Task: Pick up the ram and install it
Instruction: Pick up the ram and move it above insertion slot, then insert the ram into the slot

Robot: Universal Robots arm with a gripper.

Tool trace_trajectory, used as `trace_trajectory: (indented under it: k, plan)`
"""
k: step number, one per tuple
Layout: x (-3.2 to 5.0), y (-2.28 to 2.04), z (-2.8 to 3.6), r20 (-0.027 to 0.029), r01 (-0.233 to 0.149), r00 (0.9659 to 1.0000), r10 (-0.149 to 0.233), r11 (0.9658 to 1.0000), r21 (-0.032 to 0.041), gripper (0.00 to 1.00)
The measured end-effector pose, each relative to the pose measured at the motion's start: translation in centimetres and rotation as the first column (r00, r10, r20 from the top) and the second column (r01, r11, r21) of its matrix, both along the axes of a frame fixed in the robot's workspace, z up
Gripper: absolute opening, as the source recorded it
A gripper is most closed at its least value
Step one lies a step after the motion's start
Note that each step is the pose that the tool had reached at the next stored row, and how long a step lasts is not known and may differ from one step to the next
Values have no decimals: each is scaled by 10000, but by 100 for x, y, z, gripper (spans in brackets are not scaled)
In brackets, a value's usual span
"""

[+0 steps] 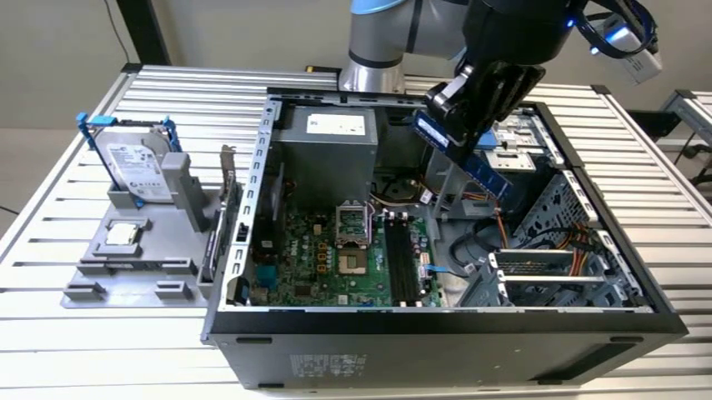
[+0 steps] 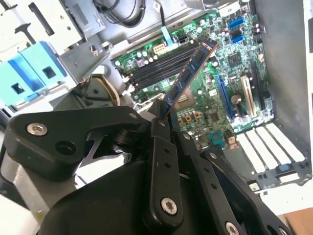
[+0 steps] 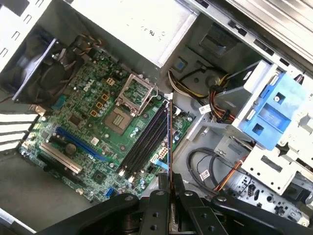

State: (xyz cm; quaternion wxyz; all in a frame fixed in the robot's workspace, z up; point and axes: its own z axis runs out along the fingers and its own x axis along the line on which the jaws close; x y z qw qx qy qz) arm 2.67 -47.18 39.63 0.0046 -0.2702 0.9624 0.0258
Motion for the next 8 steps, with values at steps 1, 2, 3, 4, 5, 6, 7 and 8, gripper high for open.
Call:
trace_trajectory:
  k: [1, 2, 3, 4, 5, 6, 7, 8]
  plan:
    - [0, 0, 0, 0, 149, 9999, -149, 9999, 0, 0]
    - [0, 0, 0, 0, 298, 9996, -298, 9996, 0, 0]
    - [0, 0, 0, 0, 437, 9990, -437, 9990, 0, 0]
    - [0, 0, 0, 0, 582, 9983, -582, 9983, 0, 0]
    - [0, 0, 0, 0, 727, 9974, -727, 9974, 0, 0]
    - [0, 0, 0, 0, 870, 9962, -870, 9962, 0, 0]
    - [0, 0, 0, 0, 1015, 9948, -1015, 9948, 0, 0]
    - [0, 0, 0, 0, 1171, 9931, -1171, 9931, 1, 0]
